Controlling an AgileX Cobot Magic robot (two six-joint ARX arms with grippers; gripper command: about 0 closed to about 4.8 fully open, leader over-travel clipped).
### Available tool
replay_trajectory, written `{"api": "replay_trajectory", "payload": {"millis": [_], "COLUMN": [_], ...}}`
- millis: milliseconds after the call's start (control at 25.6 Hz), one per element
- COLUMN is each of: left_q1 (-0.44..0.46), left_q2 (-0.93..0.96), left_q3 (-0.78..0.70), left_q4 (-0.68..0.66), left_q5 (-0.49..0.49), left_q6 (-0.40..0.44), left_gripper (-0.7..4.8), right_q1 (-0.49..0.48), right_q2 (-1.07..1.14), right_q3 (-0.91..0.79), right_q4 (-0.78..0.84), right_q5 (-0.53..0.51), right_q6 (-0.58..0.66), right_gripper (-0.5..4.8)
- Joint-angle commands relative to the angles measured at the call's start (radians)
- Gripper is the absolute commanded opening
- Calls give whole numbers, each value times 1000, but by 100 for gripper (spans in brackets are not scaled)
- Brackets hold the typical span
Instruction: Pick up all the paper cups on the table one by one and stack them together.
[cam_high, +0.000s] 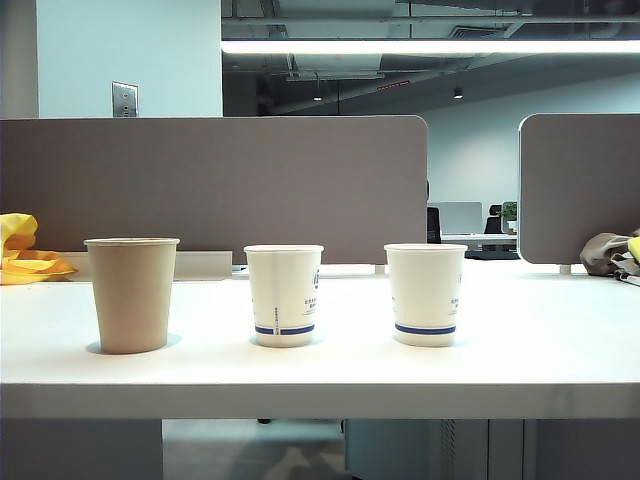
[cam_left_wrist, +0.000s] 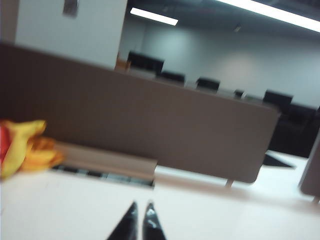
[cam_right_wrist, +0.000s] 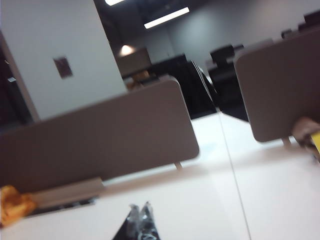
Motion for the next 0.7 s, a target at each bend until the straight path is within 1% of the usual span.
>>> {"api": "replay_trajectory", "payload": {"millis": [39,156,234,351,468,546,625,703], "left_q1": [2,2,2,1,1,1,1,1], "left_q2": [0,0,1,13,48,85,206,286], "left_q3": [112,181,227,295,364,402,466,507], "left_q4": [-86,-159,-203,-267,-353,-408,-461,-474], "left_q5": [11,17,34,34,34,42,135,176], "left_q6": [23,88,116,138,137,137,129,125], "left_gripper": [26,26,25,25,24,24,24,24], "right_q1": [1,1,1,1,1,1,2,2], "right_q2": [14,48,87,167,265,339,512,612], "right_q3": [109,178,229,317,407,463,584,653], "right_q4": [-77,-123,-180,-298,-397,-440,-512,-557], "right_q5": [-66,-177,-239,-264,-282,-287,-315,-348], "right_q6": [-21,-77,-108,-182,-286,-325,-361,-371], "right_gripper": [-1,-1,-1,-1,-1,-1,-1,-1]}}
